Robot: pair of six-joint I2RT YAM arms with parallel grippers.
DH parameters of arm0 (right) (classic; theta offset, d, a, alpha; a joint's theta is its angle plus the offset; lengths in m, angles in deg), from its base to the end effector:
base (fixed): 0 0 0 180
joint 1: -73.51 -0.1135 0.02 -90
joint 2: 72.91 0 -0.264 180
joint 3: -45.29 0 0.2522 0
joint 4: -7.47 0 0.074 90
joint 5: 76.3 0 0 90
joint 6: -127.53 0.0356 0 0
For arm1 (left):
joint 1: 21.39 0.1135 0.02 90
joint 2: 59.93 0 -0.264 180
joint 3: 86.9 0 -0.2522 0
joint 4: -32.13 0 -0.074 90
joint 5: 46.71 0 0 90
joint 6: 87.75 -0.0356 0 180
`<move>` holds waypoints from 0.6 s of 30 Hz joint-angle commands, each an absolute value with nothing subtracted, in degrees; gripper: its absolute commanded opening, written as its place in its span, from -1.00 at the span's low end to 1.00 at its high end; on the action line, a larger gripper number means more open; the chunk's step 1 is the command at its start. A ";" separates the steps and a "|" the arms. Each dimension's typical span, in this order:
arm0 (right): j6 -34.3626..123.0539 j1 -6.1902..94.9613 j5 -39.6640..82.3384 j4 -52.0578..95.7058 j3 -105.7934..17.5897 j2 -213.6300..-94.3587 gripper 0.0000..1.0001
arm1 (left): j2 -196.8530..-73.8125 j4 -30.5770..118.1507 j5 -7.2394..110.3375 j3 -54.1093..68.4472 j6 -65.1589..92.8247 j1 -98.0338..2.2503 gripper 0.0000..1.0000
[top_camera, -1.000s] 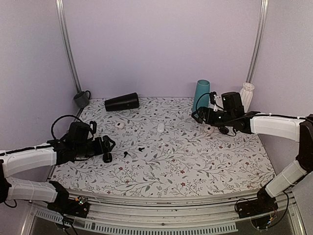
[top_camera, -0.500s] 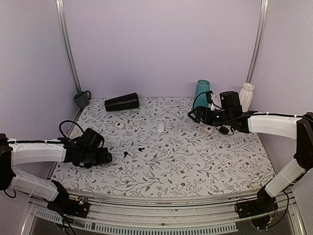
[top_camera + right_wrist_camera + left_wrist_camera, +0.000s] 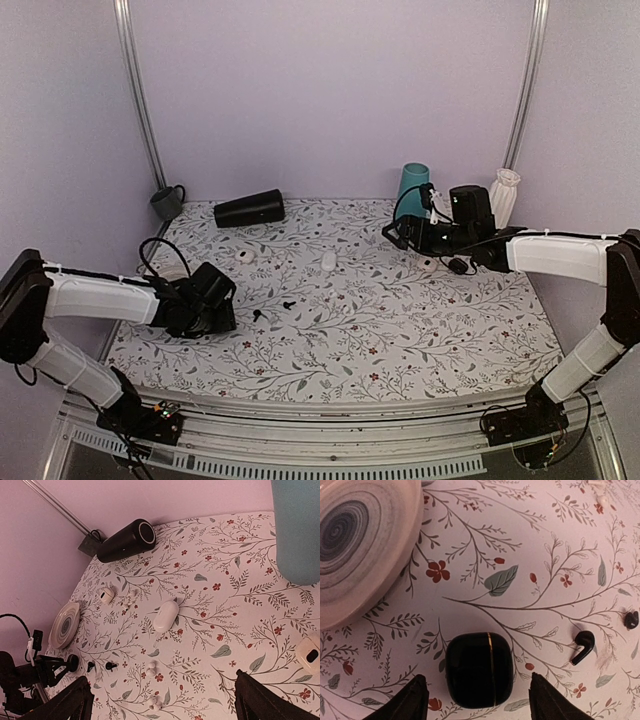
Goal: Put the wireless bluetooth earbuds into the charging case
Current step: Pick up the charging case from the center of the board.
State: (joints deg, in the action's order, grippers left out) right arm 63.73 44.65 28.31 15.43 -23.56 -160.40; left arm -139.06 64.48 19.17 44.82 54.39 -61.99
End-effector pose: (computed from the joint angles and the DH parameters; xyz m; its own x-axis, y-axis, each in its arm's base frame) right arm 0.2973 0.1741 0.2481 -0.6453 0.1322 -0.7524 -0.4232 0.7582 0.4961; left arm 0.1877 -0.1417 0.1484 -0.7744 -0.2853 -0.5647 -0.2564 0.9575 -0.1321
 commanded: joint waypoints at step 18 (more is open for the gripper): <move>65.30 43.99 29.25 13.23 -22.89 -158.26 0.98 | -148.43 59.33 13.95 43.31 58.28 -63.82 0.20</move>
State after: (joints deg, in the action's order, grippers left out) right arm 64.78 44.63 28.90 14.51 -23.56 -160.18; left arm -146.86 61.14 15.58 44.18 57.82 -63.24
